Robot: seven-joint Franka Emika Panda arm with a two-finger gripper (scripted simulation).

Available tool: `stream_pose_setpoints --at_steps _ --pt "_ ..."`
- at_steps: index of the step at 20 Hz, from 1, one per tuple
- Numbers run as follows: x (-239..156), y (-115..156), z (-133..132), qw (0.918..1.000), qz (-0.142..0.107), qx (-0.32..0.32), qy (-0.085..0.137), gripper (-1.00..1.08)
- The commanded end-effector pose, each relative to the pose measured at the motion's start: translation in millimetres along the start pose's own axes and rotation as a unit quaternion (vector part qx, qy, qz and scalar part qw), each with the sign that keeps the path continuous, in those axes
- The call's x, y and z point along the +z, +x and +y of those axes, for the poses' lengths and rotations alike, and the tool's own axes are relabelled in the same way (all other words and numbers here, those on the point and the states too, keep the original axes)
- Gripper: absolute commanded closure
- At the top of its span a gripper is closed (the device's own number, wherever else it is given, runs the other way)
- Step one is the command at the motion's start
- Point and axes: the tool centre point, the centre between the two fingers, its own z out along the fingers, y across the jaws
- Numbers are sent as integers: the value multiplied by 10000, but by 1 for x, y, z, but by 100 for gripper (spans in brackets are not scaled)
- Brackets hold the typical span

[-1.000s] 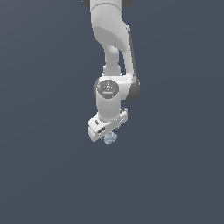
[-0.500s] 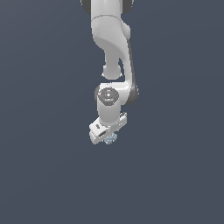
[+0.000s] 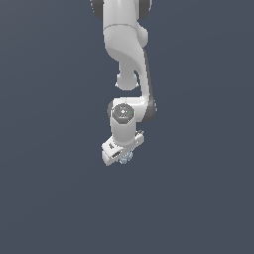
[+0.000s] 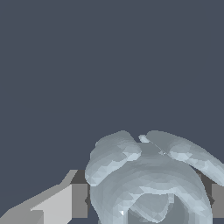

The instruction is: Pick up the object and move it to a goal position.

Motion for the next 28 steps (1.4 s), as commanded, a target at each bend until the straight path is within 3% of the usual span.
stream_pose_setpoints --at_steps 1,15,21,28 --pt "1 0 0 10000 0 -2 2 108" --pt "-18 4 -8 10000 -2 2 -1 108" --pt "-58 13 -26 10000 -4 -2 -4 108" --pt "-130 30 -59 10000 -5 -4 -5 108"
